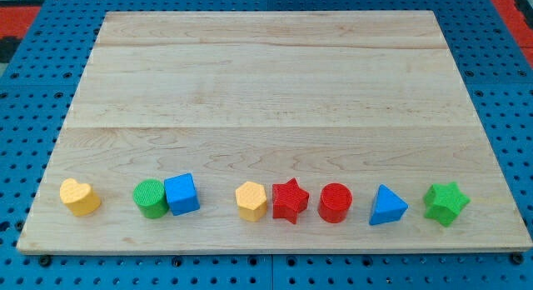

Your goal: Place your arm to the bottom right of the green star

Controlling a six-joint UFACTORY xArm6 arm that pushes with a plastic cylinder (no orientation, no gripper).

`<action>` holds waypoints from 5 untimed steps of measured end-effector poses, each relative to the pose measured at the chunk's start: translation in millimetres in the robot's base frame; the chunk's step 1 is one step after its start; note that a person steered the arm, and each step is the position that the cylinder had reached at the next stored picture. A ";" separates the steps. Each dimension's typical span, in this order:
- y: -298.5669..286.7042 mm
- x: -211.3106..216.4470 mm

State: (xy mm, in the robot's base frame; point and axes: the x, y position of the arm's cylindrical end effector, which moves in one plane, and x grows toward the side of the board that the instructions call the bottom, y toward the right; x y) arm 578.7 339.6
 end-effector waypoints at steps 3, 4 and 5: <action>-55.0 39.5; -60.3 39.7; -63.1 39.7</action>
State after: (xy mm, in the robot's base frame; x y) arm 618.4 276.5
